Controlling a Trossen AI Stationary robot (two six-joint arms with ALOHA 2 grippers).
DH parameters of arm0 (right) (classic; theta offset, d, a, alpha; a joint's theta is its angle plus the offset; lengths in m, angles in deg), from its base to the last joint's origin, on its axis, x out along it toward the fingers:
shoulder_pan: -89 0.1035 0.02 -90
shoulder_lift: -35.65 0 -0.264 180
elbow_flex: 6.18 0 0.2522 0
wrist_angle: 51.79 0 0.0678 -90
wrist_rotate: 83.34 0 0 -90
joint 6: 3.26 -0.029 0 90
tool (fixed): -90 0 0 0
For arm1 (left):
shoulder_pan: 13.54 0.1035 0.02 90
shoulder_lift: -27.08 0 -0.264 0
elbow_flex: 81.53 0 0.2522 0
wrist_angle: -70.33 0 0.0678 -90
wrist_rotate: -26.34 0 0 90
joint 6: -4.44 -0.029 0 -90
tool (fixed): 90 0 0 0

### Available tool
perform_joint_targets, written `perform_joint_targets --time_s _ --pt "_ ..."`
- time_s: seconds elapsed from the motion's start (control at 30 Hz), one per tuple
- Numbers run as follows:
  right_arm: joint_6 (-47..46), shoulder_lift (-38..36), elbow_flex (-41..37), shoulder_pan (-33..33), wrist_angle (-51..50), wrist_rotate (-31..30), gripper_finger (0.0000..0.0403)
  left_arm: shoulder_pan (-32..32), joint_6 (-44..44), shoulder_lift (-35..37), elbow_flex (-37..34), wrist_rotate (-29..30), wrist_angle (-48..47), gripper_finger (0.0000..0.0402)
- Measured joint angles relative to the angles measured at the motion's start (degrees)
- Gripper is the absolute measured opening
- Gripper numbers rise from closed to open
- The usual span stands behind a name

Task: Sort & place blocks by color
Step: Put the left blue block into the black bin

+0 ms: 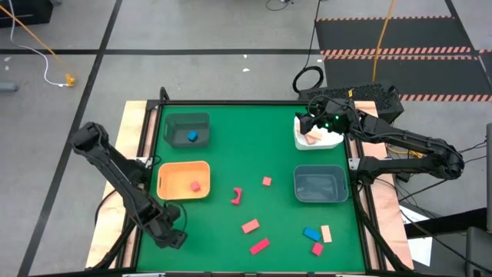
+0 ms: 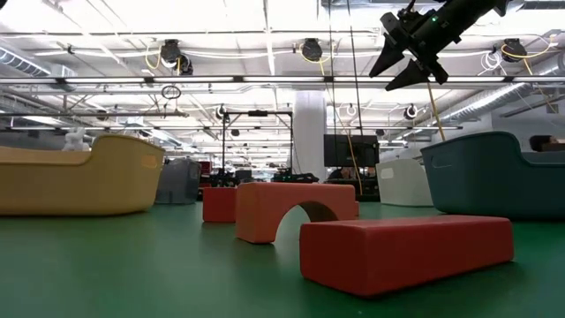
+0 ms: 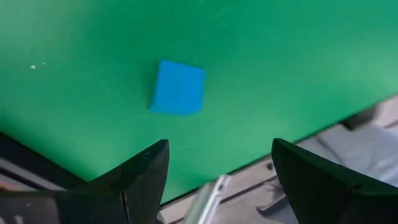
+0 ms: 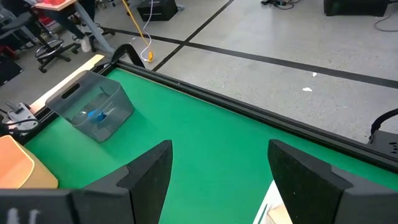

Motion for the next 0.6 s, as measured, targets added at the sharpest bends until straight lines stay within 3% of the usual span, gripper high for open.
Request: perform_joint_targets --time_s 0.6 --pt "0.00 0.00 0.00 -0.01 0.01 0.00 0.0254 0.52 -7.78 -6.74 -0.01 -0.80 -4.12 0.0282"
